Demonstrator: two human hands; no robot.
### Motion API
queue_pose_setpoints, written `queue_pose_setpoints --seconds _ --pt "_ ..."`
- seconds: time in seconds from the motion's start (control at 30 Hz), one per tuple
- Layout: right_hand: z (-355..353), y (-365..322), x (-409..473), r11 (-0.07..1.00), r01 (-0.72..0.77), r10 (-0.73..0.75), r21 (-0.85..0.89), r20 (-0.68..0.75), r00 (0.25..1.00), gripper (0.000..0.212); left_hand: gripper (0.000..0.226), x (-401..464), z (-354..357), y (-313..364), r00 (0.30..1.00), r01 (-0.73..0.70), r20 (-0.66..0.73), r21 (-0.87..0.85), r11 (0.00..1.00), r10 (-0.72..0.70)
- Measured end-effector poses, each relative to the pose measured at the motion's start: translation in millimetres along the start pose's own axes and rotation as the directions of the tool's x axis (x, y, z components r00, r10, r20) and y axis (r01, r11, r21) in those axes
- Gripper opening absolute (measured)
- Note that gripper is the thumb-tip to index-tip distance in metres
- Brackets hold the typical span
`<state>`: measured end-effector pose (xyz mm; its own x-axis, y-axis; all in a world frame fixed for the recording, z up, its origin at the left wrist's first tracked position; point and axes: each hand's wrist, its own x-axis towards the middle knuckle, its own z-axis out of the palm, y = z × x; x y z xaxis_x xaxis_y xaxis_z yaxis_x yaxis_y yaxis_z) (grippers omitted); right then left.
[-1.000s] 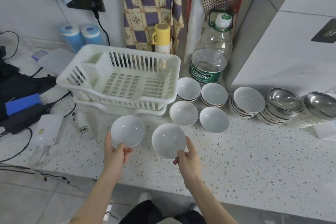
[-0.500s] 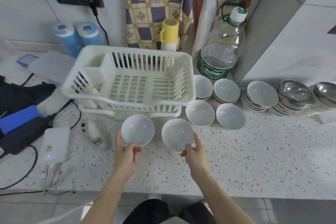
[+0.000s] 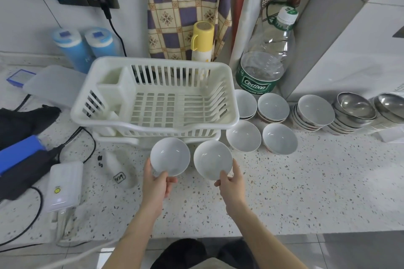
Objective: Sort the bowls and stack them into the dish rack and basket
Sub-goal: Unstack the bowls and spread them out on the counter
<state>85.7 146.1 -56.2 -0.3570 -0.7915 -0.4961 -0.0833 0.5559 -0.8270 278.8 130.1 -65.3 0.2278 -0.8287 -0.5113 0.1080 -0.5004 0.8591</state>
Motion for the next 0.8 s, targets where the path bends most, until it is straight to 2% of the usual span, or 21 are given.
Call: queue_pose_setpoints --seconds 0.43,0.8 --pt "0 -3 1 1.000 0.000 0.000 0.007 0.008 1.000 0.056 0.066 4 -6 1 0.997 0.069 0.029 0.070 0.995 -0.071" --pt "-10 -5 6 0.999 -0.049 0.049 -0.005 0.115 0.992 0.058 0.072 -3 -8 3 0.999 0.033 0.017 0.151 0.988 -0.035"
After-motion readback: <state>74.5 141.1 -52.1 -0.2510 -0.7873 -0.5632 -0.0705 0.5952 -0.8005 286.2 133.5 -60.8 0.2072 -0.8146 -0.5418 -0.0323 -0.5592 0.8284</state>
